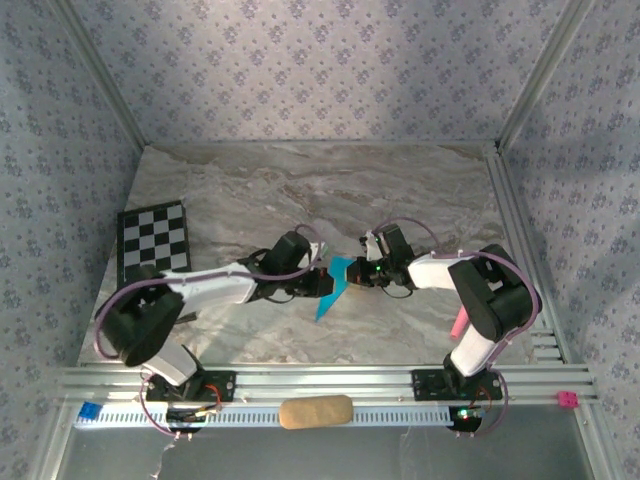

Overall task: Fold a paper plane with a square sheet of paper (pick it up from the middle)
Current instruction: Fold the wing for the fifth time at the center of the table.

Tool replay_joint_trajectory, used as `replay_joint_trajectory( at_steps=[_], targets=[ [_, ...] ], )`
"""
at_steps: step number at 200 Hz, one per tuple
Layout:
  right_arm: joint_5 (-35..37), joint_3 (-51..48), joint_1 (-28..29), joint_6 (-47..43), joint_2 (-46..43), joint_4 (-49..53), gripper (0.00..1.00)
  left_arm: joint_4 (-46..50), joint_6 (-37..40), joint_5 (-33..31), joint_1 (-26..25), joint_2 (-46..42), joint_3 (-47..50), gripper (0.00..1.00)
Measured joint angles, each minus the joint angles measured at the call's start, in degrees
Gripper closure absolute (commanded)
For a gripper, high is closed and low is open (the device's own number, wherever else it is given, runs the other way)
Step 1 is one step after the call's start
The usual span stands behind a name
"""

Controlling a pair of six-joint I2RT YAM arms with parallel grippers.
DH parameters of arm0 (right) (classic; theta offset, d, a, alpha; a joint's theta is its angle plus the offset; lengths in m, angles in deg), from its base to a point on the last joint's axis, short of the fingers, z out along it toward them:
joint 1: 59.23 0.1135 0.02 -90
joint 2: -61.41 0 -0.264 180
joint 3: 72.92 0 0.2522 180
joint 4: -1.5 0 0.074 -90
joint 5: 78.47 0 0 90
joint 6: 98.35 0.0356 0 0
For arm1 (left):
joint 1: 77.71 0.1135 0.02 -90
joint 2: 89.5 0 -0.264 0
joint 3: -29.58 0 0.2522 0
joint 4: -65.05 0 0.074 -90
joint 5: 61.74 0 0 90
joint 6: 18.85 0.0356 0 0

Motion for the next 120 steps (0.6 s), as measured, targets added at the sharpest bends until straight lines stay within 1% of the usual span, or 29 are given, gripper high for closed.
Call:
replay_joint_trajectory(
  at_steps=[32,60,86,120],
  targets=[
    [0.02,0.02,-0.02,0.00,0.00,0.02,1.00,0.42,1.27,-0.04,0.48,6.05,-2.21,1.00],
    [0.00,0.02,-0.22,0.00,-0.11,0.04,1.00,1.66,1.95,-0.37,0.46,10.71,-2.71,1.00],
    [-0.17,0.13,-0.46,0.00,-0.13,0.26,0.98,0.55,1.88,-1.09,0.13,10.73,-2.27,1.00],
    [-0.20,0.37,-0.37,-0.24,-0.94,2.08,0.94,-4.11,0.76,-2.60,-0.74,9.70,0.87,1.00]
  ],
)
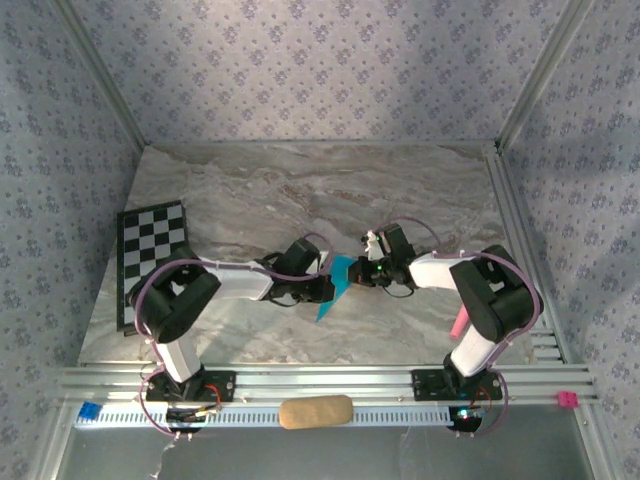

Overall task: Fold a paper plane with a square sheet of paper (pick it up from the middle)
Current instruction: Fold the wing for the fifth time at the center of the table.

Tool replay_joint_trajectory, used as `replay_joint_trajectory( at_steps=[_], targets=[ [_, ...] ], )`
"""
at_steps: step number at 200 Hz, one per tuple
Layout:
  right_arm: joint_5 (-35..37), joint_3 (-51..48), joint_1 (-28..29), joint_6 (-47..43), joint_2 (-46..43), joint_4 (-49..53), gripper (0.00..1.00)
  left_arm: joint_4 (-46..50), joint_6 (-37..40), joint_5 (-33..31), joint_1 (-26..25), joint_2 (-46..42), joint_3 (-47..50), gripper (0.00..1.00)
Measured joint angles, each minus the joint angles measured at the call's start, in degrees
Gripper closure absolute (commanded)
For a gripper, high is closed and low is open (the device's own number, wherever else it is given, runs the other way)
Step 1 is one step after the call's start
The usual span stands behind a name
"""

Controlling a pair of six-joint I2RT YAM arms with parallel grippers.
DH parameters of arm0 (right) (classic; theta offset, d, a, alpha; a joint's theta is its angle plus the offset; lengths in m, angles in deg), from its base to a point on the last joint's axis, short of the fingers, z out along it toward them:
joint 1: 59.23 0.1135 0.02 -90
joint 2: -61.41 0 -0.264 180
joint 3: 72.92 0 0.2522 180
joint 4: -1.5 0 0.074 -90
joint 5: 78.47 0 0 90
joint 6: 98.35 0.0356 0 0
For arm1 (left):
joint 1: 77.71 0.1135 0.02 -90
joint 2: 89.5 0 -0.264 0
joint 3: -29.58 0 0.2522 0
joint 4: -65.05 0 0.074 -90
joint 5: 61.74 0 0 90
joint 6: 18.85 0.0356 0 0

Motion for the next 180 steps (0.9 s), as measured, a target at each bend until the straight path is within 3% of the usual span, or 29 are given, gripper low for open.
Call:
replay_joint_trajectory(
  at_steps=[49,108,180],
  targets=[
    [0.07,-0.15,-0.44,-0.87,-0.37,1.60,0.94,-3.87,-2.29,-1.73,-1.18,-0.72,1.99,1.00],
    [-6.10,0.92,-5.60,-0.55,2.47,0.76,0.94,-7.63,-5.40,-3.26,-2.01,-0.74,3.63,1.00],
    [0.09,2.64,-11.96,-1.97,0.37,4.44,0.88,-9.03,-11.37,-7.89,-5.05,-1.38,4.15,0.99]
  ],
)
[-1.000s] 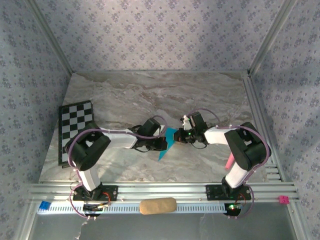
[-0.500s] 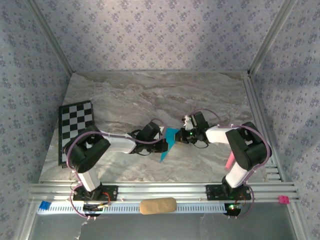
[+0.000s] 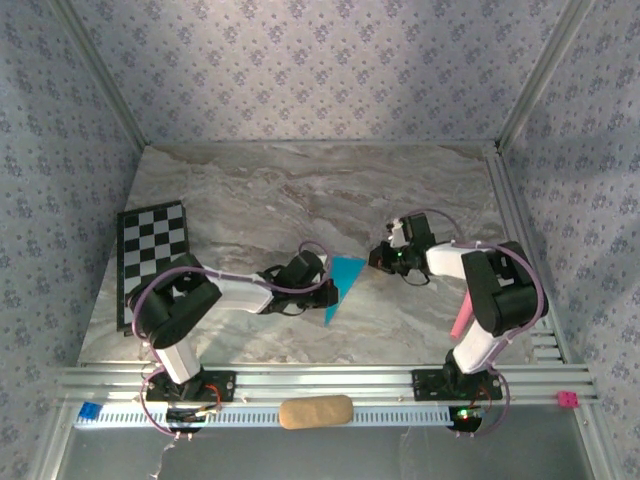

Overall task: Fold a paper plane with a square sheet of paper (pick it up from the middle)
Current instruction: Fold the wing for the fifth time at the center of the table, then move a paper plane to the center of the table.

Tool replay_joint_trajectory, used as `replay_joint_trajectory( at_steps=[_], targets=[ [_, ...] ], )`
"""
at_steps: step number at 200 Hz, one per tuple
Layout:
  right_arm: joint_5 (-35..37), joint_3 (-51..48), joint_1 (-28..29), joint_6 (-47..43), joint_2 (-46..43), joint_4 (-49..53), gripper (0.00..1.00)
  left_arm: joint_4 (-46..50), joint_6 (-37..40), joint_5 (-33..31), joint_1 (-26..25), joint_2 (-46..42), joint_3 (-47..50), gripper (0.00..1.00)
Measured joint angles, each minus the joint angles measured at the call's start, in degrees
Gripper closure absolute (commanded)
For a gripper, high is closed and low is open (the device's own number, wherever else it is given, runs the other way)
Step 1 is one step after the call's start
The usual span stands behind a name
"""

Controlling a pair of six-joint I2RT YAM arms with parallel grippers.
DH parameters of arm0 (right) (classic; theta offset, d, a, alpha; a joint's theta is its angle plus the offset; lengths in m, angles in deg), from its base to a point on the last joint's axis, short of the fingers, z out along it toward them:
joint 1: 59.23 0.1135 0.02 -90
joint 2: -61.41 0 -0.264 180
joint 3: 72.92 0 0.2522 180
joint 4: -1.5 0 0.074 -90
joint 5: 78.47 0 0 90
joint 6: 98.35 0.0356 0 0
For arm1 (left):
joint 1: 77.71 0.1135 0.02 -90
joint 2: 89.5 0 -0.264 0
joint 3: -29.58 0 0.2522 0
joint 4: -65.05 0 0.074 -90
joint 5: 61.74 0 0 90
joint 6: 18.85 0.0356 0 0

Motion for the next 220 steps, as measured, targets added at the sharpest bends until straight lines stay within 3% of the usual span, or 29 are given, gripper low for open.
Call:
replay_joint_trajectory(
  at_steps=[20,56,87,125,136,144,163,220],
  targets=[
    [0.85,0.00,-0.42,-0.42,-3.08,2.32,0.83,1.57,-1.49,-1.90,-1.22,-0.44,-0.70,0.96],
    [0.79,-0.87,0.20,0.07,-8.28,3.50,0.76,5.07,-0.87,-5.75,-1.95,-2.67,-1.99,0.76],
    [0.57,-3.30,1.90,0.96,-9.22,3.96,0.74,6.78,0.07,-7.17,-0.46,-6.69,-1.95,0.72],
    [0.57,-4.50,5.03,2.45,-10.01,4.11,0.73,7.32,1.70,-6.88,3.78,-11.67,0.68,0.68],
    [0.55,-4.52,5.75,2.75,-10.05,4.09,0.73,7.82,2.21,-6.43,4.76,-12.13,1.09,0.77],
    [0.52,-4.52,6.21,2.89,-10.05,4.02,0.73,8.50,2.91,-5.55,5.44,-12.13,1.09,0.78],
    [0.46,-4.52,6.93,2.93,-10.03,3.72,0.73,10.19,5.20,-3.67,6.47,-12.11,1.09,0.73],
    [-0.24,-4.52,8.09,3.28,-8.72,2.91,0.73,12.76,8.87,3.10,6.97,-8.13,-0.90,0.72]
  ],
)
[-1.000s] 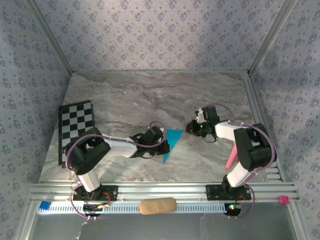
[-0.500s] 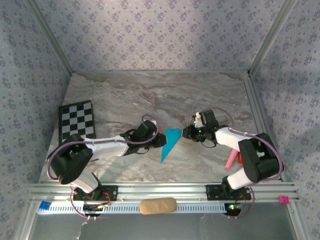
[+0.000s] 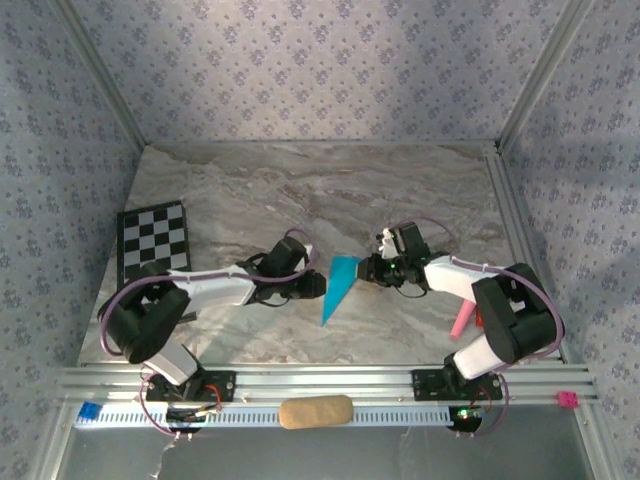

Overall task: Fold a paper plane with a square sheet of paper (pick it up from the middle)
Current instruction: Move a paper plane to the center of the table.

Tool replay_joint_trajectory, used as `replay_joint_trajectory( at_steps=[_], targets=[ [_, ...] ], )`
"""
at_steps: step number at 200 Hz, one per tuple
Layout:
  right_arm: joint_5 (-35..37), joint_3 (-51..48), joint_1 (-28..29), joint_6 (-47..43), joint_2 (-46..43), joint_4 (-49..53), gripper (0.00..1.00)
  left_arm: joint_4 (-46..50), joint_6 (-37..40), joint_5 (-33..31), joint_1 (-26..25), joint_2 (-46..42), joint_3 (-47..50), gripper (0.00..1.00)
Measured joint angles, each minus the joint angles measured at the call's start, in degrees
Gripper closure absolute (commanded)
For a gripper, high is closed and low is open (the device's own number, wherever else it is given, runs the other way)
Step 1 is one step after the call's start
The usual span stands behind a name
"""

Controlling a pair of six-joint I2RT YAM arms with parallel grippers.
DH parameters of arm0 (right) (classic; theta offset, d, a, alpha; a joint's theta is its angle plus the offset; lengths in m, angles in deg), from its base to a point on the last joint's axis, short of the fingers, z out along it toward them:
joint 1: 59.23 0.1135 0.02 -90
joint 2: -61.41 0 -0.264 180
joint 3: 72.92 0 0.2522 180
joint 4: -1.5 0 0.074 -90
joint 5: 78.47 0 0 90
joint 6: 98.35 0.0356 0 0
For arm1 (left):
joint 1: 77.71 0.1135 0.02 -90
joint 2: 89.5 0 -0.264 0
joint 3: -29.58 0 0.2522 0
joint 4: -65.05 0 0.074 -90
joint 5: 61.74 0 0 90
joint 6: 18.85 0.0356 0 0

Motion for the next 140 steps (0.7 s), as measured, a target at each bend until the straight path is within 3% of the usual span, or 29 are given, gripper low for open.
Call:
replay_joint_trajectory(
  at_steps=[140],
  targets=[
    [-1.95,0.02,2.08,0.02,4.37,-3.54,0.72,-3.54,-1.16,6.01,0.72,5.60,-0.24,0.73]
  ],
)
